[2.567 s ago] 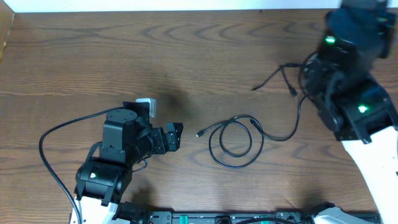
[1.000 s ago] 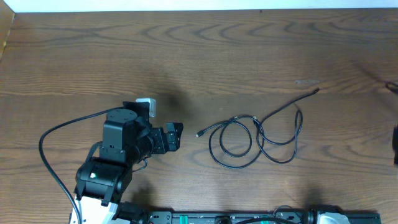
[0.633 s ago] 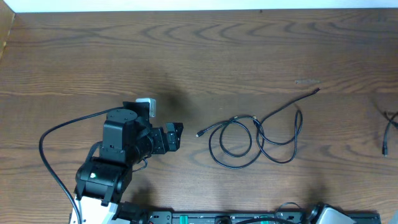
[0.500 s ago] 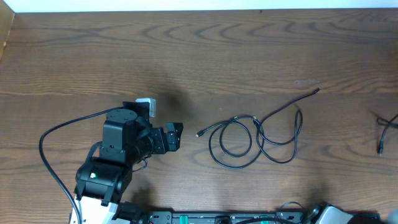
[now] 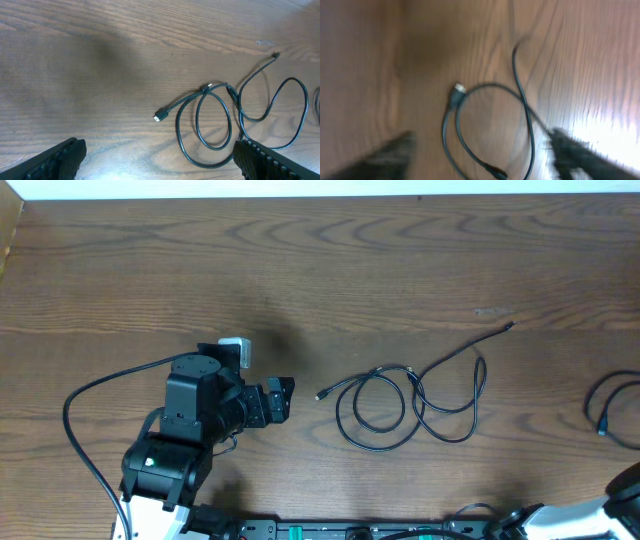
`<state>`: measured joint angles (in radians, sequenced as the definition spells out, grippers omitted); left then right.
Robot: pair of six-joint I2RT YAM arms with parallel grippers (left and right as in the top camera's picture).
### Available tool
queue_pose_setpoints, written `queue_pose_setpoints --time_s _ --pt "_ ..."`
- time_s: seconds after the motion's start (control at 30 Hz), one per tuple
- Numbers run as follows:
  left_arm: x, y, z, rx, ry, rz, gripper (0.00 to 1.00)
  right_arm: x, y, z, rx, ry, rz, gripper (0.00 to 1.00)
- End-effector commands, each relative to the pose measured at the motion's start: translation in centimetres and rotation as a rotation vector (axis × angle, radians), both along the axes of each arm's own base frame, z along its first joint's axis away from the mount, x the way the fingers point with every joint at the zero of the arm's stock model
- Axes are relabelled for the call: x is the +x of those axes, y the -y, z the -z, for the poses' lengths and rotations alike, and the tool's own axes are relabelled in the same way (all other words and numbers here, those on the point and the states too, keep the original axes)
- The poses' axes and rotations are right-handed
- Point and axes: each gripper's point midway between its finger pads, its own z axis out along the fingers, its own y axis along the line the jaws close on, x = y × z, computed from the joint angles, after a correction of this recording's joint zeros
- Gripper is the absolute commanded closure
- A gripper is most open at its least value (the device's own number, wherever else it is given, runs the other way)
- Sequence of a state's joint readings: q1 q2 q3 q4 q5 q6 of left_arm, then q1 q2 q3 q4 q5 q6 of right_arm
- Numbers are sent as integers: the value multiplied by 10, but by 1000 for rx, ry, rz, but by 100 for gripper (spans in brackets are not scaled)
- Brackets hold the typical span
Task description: Untangle cables
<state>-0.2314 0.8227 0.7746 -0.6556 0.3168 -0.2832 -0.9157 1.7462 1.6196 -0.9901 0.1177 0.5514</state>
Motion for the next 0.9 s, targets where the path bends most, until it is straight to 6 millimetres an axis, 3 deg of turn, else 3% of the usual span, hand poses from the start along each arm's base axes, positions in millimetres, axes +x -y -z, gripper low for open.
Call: queue_pose_setpoints --time_s 0.0,0.17,0.47,0.63,0.87 --pt "0 1 -3 1 11 16 2 6 -7 20 110 38 8 1" --pt "0 1 -3 1 11 16 2 16 -19 42 218 54 -57 1" --pt "0 1 -3 1 11 16 2 52 -50 36 284 170 -355 1" --pt "0 1 -3 1 11 16 2 80 -91 29 349 244 -572 1" --pt "0 1 -3 1 11 16 2 105 -159 33 415 174 -800 1"
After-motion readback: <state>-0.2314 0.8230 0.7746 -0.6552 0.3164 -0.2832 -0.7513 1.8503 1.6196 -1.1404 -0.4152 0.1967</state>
